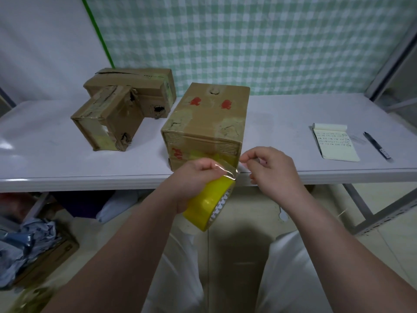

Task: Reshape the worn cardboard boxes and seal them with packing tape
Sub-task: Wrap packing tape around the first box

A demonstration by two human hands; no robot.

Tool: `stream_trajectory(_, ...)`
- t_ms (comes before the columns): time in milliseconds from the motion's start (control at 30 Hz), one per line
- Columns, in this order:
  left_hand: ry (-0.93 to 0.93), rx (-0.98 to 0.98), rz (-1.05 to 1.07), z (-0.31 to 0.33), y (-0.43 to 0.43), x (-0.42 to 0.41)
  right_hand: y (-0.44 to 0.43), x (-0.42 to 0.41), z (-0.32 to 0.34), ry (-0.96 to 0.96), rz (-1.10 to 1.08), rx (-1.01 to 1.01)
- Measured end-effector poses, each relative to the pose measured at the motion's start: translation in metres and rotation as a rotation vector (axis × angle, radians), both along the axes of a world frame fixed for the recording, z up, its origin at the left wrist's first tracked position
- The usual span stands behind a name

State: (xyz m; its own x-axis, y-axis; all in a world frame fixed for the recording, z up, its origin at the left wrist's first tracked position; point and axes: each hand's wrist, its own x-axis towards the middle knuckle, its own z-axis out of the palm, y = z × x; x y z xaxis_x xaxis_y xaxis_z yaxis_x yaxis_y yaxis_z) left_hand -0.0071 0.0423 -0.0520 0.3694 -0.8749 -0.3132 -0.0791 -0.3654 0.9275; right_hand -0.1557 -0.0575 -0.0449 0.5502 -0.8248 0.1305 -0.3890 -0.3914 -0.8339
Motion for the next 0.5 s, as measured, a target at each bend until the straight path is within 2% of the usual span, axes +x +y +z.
stream_trajectory(67,0.011,-0.021,0.001,0.0,0.001,-0.005,0.007,0.0,-0.002,-0.025,0.023,0.127)
stream_trajectory(167,-0.008,-0.043,-0.015,0.001,0.001,-0.01,0.012,0.0,-0.008,-0.024,0.046,0.167)
stream_trajectory(267,-0.082,-0.067,-0.027,0.003,0.001,-0.017,0.013,0.0,-0.012,-0.104,0.023,0.276)
stream_trajectory(500,-0.186,-0.204,-0.045,0.002,-0.001,-0.028,0.01,-0.007,-0.012,-0.215,-0.034,0.367)
